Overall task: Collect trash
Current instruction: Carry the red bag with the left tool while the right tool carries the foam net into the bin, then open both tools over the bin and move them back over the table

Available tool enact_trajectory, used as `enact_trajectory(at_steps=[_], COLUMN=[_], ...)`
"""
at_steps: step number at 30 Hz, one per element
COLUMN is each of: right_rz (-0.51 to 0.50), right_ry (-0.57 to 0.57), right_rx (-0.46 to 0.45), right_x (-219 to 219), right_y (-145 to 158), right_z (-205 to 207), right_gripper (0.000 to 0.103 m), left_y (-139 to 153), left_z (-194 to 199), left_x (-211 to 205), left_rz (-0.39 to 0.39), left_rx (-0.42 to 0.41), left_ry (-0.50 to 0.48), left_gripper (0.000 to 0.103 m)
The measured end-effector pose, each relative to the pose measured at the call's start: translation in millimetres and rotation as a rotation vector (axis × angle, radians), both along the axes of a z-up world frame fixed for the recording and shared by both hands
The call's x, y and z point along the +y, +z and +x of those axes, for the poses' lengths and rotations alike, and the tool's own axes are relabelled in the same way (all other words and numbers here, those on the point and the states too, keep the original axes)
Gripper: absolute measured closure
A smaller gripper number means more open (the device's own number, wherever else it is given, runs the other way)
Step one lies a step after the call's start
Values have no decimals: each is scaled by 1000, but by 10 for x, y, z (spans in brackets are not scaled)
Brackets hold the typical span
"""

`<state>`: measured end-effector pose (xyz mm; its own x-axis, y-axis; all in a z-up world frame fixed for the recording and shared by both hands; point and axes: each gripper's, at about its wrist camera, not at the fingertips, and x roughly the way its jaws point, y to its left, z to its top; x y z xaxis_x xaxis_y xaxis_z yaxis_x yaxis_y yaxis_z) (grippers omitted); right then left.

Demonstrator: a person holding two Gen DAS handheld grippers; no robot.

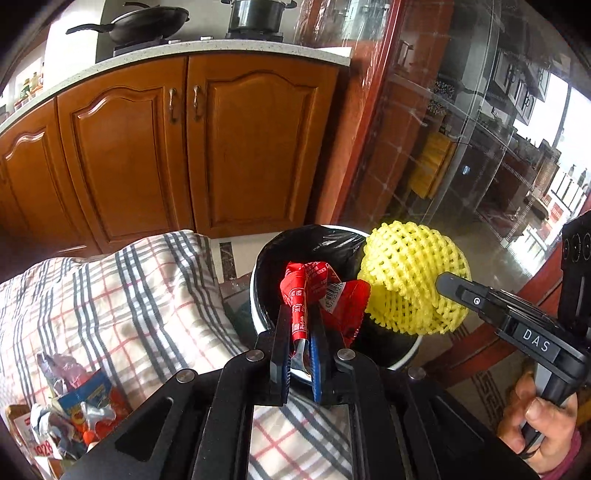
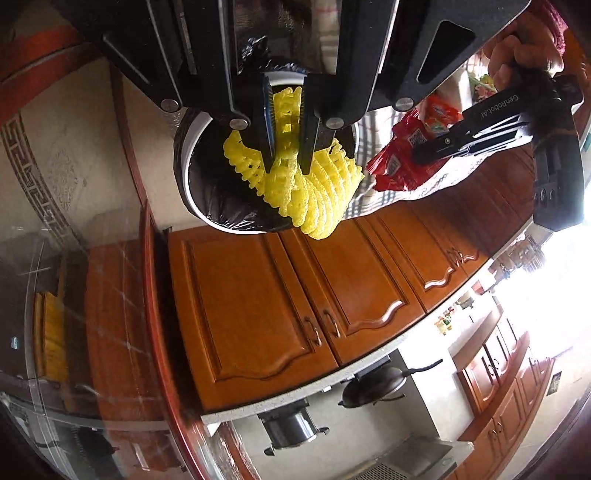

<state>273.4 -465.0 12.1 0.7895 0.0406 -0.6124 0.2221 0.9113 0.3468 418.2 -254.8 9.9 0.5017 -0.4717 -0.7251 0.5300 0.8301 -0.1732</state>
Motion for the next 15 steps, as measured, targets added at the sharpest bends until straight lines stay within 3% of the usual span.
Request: enact_trajectory(at_steps=[9,10,12,15], right_rz=[18,17,15,24], right_ry=[5,4,5,0], right_rx=[122,132,155,171], right_x=[-178,-192,-212,-243], right_y=[-231,-248,-277,-299], right_z=[335,357,390,417], right_gripper=[91,90,88,79], left_y=[-272,-298,-336,-333], left_z=[413,432,488,483], left_x=[-355,-386,-436,-472], left_rz=[44,51,62,68], left_rx=[68,77,85,80], left_ry=[-7,-10,-9,-6], left_gripper=[94,92,75,73])
